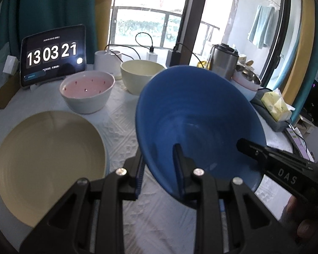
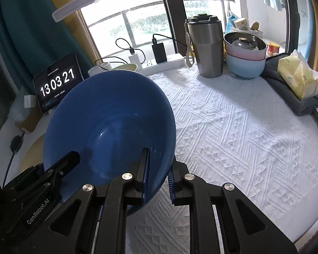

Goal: Organize plates and bowls

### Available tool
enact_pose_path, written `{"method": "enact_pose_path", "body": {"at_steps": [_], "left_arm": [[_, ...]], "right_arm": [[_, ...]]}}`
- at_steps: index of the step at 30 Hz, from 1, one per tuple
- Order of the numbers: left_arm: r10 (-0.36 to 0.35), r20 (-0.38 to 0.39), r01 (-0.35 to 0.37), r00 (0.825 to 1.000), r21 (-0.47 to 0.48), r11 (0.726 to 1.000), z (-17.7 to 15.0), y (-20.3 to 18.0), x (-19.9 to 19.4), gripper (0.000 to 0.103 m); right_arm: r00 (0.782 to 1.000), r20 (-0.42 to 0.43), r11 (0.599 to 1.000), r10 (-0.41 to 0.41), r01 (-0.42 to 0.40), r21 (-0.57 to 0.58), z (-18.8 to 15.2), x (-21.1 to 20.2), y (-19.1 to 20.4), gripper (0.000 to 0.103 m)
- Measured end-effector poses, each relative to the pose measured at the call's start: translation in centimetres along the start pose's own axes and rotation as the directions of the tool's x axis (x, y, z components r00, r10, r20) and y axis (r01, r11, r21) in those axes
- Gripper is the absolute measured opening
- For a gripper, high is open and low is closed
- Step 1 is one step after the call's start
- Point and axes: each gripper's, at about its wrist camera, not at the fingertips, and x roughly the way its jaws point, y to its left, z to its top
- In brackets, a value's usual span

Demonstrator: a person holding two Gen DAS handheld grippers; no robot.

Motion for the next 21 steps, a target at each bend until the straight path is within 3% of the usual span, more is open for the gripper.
{"method": "enact_pose_path", "body": {"at_steps": [9,21], "left_arm": [[0.008,-0.031,-0.008,0.999,-0.006,1.0,-0.1,0.7,0.3,0.029],[0.017,0.013,-0.017,1.0,-0.025,1.0,0.6,1.8,-1.0,0.03]], "right_arm": [[0.999,-0.026,1.0,-0.023,0.023,0.021,0.2,0.7,-0.3,0.017],[0.999,0.008,0.998,-0.054,0.054,0.038,1.2,-0.3,-0.7,0.017]]}}
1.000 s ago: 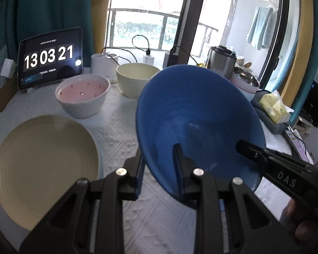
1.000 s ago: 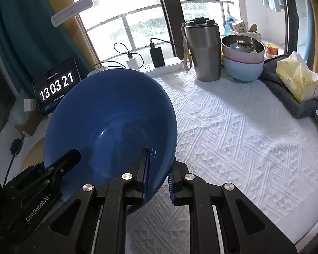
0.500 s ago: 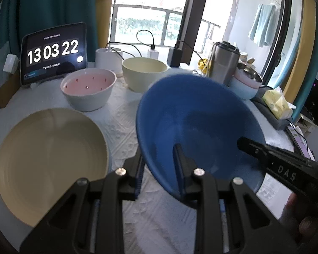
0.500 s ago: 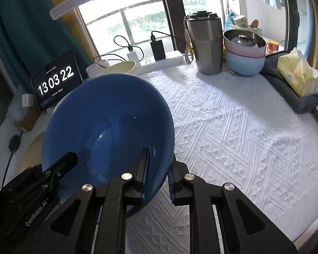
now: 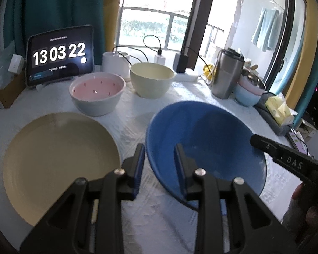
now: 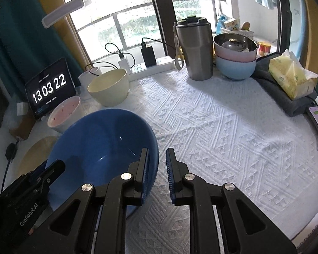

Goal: Organize plates and bowls

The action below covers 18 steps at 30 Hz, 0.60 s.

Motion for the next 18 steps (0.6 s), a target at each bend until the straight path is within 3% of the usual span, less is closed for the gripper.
{"method": "enact_pose_path", "body": {"at_steps": [13,18], "left_arm": [[0.021,0.087,-0.02,0.996,-0.015,1.0,2.0,2.3,-2.4,0.036],[0.024,0.112,-0.021,0.993,-0.024,0.999,2.6,3.5,-3.0,0.045]], "right_arm": [[0.999,0.036,1.0,-0.007,0.008,-0.025,1.5,-1.6,1.8,0.017],[0.999,0.038,0.999,0.0,0.002,-0.049,1.9,-1.5,3.1,0.017]]}}
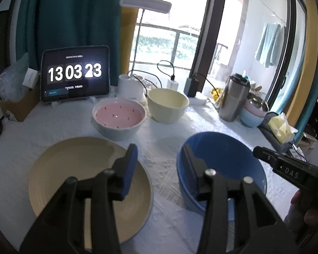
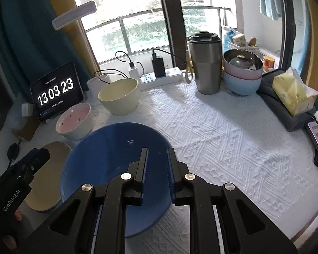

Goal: Organize plates and bowls

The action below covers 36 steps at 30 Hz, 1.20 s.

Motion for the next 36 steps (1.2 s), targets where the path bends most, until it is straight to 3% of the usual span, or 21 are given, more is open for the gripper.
{"method": "enact_pose_path", "body": {"at_steps": [36], "left_arm": [[0.096,0.009,-0.096,0.995,-0.024,0.995,3.8,9.4,2.5,0.046]], "right_arm": [[0.998,-0.016,0.982,0.056,-0.058,-0.178,3.7,4.0,11.1,0.018]]}}
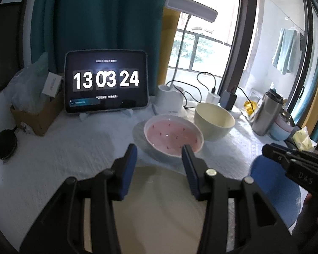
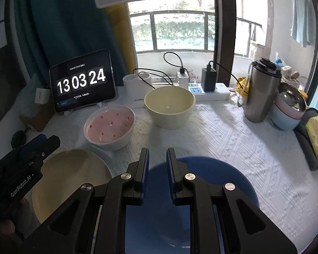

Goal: Organize plates and bowls

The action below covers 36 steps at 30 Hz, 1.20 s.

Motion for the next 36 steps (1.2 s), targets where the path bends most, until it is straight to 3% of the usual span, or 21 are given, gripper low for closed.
{"method": "enact_pose_path", "body": {"at_steps": [18,36], "left_arm": [[-0.017,-0.088,0.017,0.996,-0.006,1.0,2.3,1.4,4.1,0.046],[-0.006,-0.275,-0.006,0.961,-0.043,0.999,3.0,1.6,10.2,0.045]], "right_arm": [[0.997,-0.039,0.998,0.063,-0.064,-0.027,3.8,4.1,3.2,0.018],[0.973,-0.202,0.99,0.116,-0.098,0.097,5.7,10.4,4.2,0.018]]}}
